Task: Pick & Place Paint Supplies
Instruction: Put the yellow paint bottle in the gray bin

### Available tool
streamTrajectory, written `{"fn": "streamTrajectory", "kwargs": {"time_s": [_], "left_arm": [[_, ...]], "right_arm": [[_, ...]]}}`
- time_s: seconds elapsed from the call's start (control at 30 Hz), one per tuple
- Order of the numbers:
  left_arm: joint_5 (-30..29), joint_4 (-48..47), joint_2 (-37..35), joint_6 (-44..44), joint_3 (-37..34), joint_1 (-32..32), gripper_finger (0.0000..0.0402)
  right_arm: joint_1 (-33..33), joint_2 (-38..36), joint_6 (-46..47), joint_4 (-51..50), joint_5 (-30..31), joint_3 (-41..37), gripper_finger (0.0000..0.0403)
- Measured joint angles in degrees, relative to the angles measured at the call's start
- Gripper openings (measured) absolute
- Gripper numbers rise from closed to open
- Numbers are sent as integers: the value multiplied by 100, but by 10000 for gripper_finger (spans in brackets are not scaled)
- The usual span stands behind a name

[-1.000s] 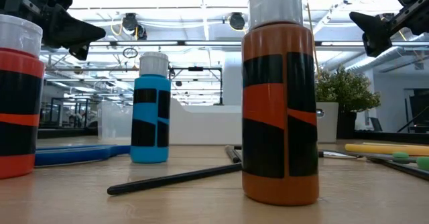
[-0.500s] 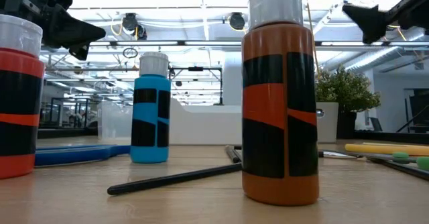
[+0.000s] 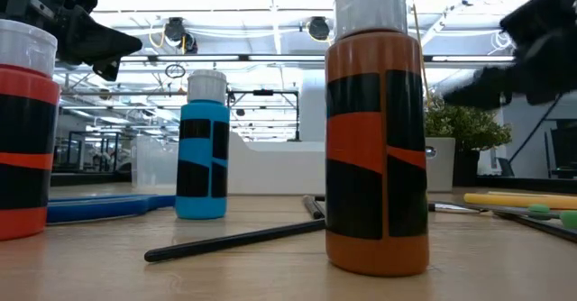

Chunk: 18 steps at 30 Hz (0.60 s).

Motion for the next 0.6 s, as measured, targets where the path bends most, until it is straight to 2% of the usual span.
{"fn": "streamTrajectory", "kwargs": {"time_s": [0.1,0.2,0.33,0.6], "left_arm": [[-1,0,1,2,0,0,31],[-1,1,0,65,2,0,31],[-103,498,0,465,-5,0,31],[472,1581,2,-441,-2,-126,31]], "right_arm": [[-90,605,289,4,258,0,341],[-258,1119,389,314,224,0,341],[-453,1739,495,1124,-265,0,341],[-766,2884,563,2221,-1020,9,341]]}}
